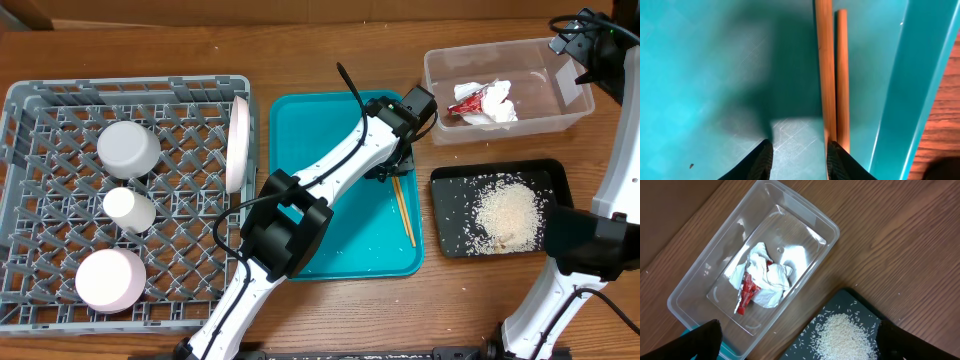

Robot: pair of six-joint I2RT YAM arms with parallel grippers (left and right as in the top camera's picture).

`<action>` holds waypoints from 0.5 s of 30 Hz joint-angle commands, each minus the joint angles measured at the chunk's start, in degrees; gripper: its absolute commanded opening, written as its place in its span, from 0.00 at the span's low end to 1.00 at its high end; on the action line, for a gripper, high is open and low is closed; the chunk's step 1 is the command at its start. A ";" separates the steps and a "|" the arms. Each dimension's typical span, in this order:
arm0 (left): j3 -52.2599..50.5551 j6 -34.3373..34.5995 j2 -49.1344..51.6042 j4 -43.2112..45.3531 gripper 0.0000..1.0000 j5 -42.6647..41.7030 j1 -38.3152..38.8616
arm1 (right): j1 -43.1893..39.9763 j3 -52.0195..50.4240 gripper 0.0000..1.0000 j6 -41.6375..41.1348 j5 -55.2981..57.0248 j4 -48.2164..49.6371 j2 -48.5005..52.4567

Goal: Sort waste into correct bins and load items into the dishwasher
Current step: 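Lower the left gripper onto the wooden chopsticks and align with them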

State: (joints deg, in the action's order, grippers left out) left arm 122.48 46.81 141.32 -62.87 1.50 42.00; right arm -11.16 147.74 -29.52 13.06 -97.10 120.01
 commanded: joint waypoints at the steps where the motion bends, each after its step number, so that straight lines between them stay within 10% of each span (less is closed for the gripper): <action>1: -1.40 0.81 0.02 0.96 0.38 -0.04 0.46 | -0.11 0.79 1.00 0.44 0.61 0.11 -1.38; 15: -1.40 -0.72 0.02 1.84 0.38 -0.85 0.46 | -0.11 0.79 1.00 0.44 0.61 0.11 -1.38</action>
State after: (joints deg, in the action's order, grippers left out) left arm 122.21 46.76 141.32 -61.04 1.45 42.00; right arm -11.16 147.74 -29.52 13.06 -97.14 120.01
